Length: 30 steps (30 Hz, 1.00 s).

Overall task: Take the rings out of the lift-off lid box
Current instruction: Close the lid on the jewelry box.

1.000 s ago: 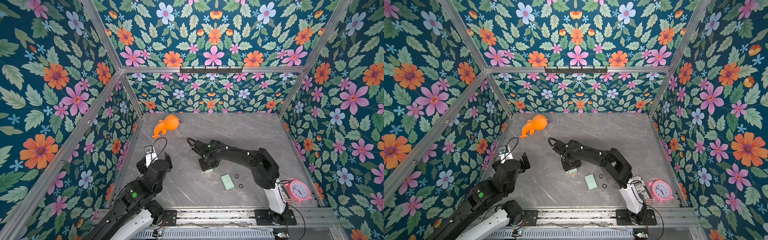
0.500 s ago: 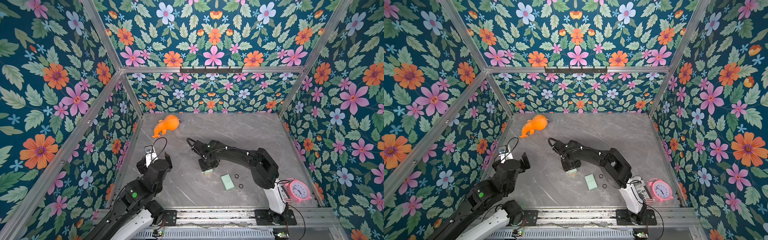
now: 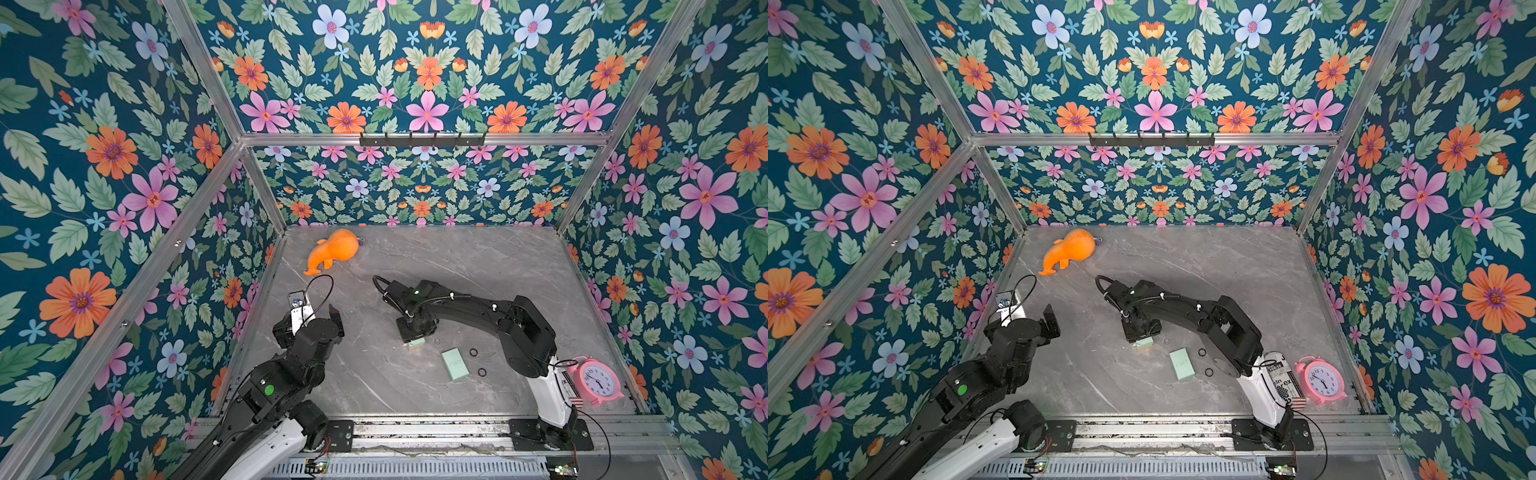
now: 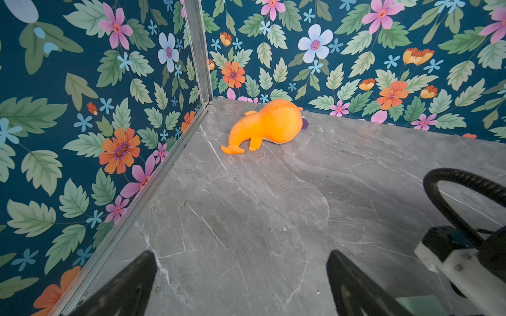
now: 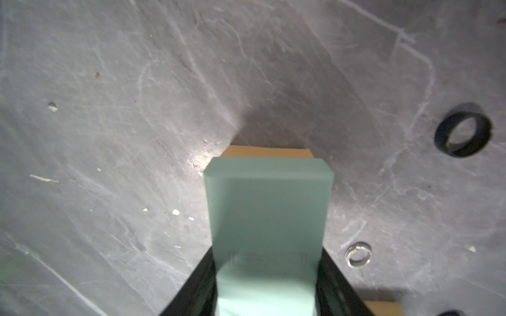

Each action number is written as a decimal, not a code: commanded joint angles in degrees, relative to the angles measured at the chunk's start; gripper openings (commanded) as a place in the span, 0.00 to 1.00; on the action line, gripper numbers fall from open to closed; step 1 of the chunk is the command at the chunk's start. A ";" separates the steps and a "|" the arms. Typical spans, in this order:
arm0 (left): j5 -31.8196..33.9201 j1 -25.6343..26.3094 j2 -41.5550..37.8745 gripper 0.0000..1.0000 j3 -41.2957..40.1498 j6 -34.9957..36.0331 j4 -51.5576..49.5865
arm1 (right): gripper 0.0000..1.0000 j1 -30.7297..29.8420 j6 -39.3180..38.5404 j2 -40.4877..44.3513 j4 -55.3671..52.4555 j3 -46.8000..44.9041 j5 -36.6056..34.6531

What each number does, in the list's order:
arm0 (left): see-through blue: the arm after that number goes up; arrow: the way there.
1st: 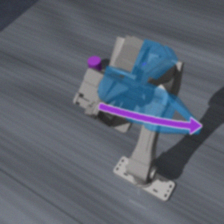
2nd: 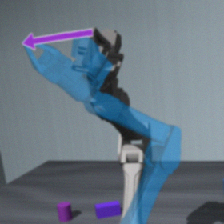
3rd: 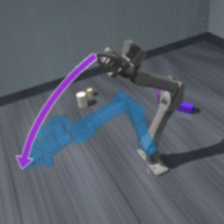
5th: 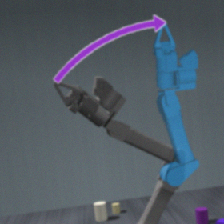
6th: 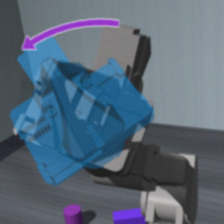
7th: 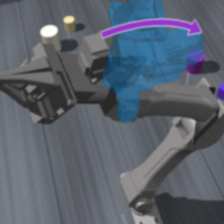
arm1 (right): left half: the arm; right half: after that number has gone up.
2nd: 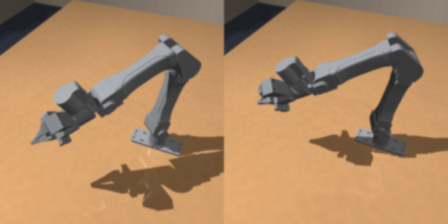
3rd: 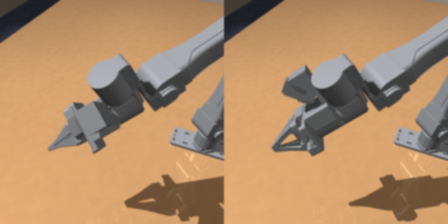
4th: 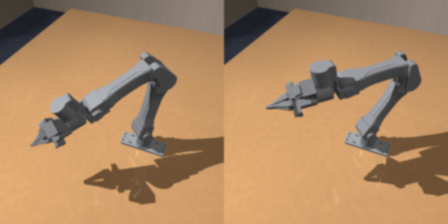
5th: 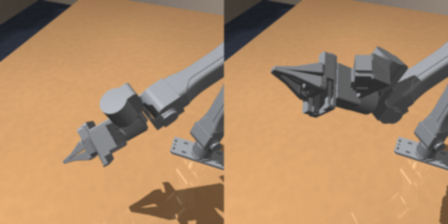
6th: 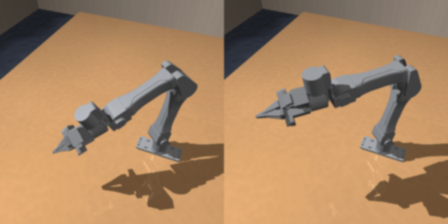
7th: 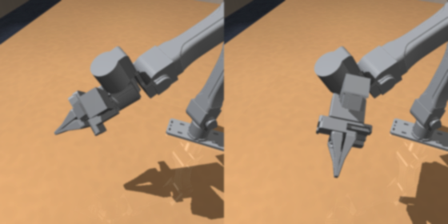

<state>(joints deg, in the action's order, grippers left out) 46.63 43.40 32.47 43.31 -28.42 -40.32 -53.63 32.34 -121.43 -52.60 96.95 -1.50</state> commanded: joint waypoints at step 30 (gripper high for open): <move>-0.14 -0.61 0.36 1.00 0.02 0.39 1.03 | 0.55 -1.66 0.45 3.13 -3.35 2.17 -1.53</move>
<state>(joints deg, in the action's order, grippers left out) 46.39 42.94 32.80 43.31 -28.38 -40.29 -55.05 32.40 -119.94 -54.72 98.72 -2.13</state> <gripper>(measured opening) 0.996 0.554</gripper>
